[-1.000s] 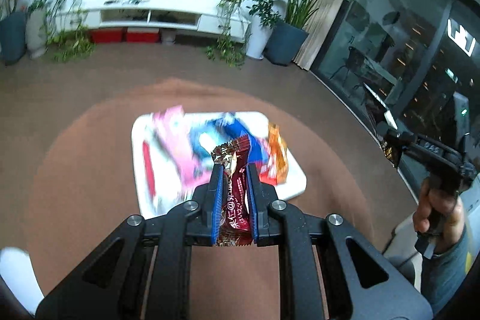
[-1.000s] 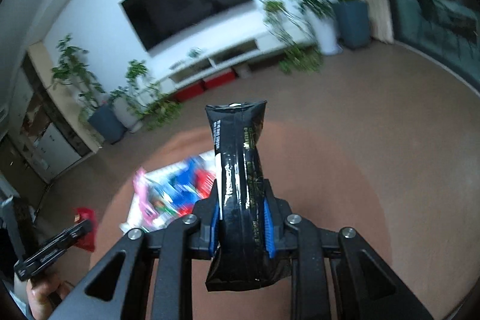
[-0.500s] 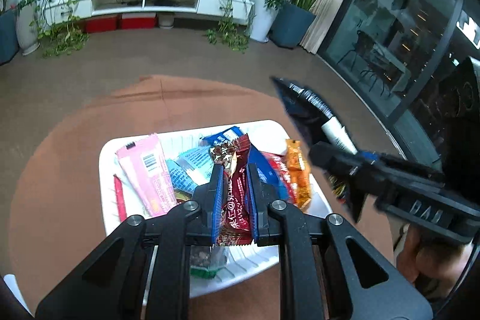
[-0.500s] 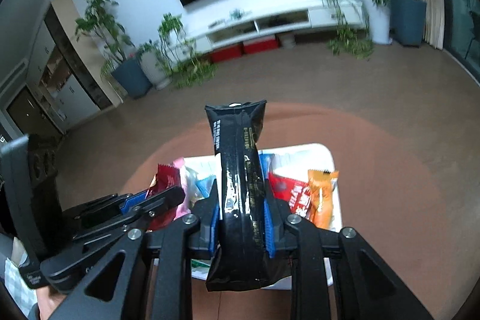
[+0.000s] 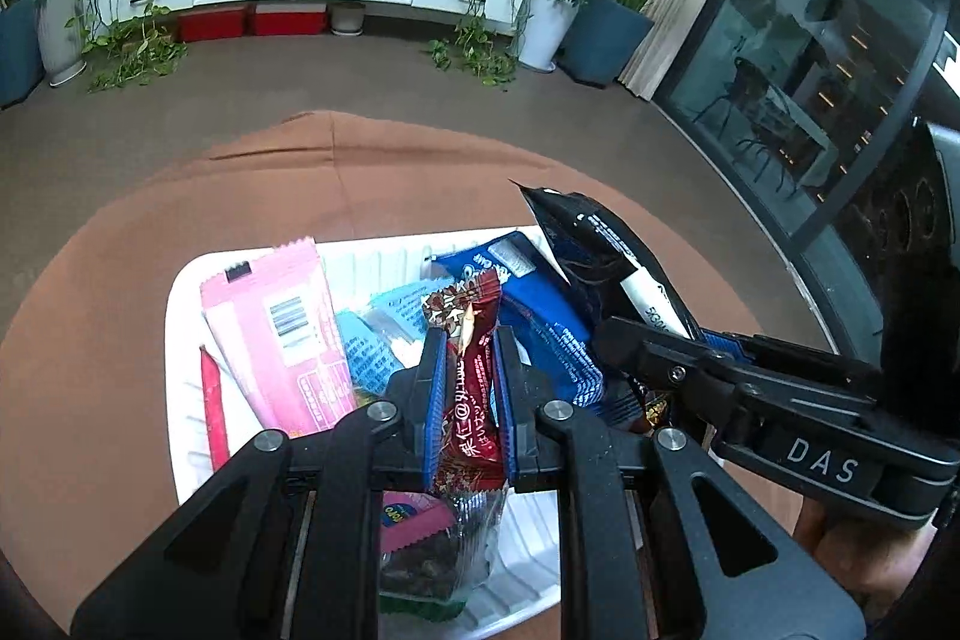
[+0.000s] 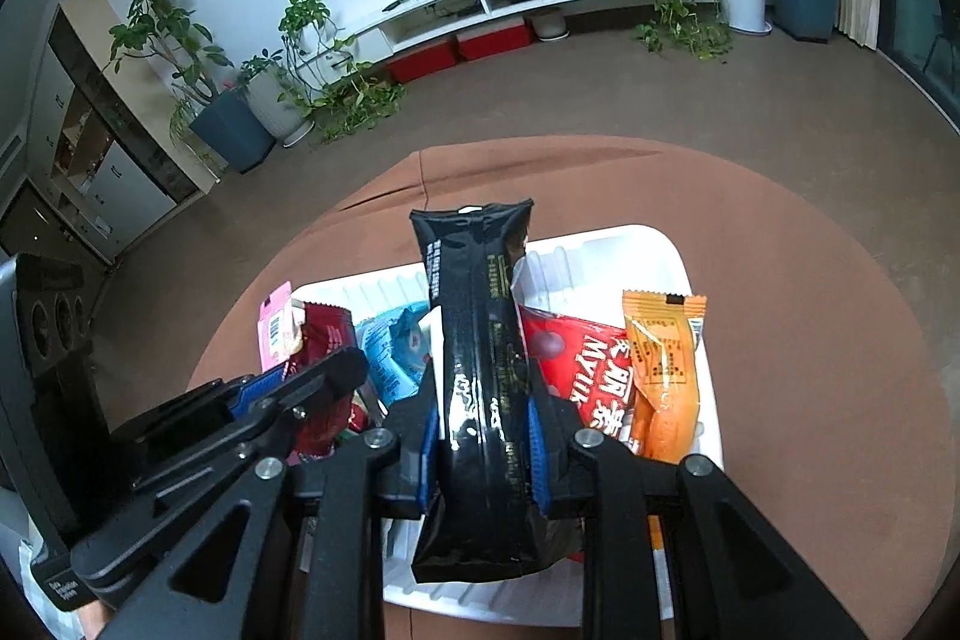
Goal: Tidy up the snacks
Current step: 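Carry the red-white wrapper and black packet over the tray, then lower both packets into the tray and open both tools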
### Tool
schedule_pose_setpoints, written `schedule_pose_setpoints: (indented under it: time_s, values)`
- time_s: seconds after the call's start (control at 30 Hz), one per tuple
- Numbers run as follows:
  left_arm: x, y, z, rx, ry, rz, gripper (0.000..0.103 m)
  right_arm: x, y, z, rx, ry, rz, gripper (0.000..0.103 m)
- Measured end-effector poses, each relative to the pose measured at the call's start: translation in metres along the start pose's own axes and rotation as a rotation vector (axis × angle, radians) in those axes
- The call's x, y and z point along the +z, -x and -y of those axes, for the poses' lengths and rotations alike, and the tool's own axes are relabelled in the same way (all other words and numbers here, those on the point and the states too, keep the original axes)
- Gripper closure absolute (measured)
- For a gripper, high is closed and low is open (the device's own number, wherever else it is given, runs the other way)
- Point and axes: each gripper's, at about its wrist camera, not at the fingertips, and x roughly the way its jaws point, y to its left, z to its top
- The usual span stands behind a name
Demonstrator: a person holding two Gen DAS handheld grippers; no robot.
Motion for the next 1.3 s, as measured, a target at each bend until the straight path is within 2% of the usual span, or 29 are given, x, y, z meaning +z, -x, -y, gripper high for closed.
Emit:
schedule_pose_setpoints:
  time_s: [0.57, 0.9, 1.13, 1.3]
  values:
    - [-0.005, -0.02, -0.011, -0.003, 0.024, -0.026, 0.088, -0.01, -0.024, 0.004, -0.036, 0.035, -0.039, 0.076]
    - [-0.008, -0.031, -0.016, -0.001, 0.031, -0.026, 0.086, -0.015, -0.031, 0.011, -0.016, 0.036, -0.064, 0.075]
    - [-0.006, -0.028, -0.017, 0.001, 0.043, -0.018, 0.086, -0.015, -0.022, 0.012, -0.017, 0.037, -0.052, 0.067]
    - [-0.007, -0.022, -0.016, 0.006, 0.041, -0.008, 0.083, -0.013, -0.009, 0.013, -0.011, 0.027, -0.017, 0.053]
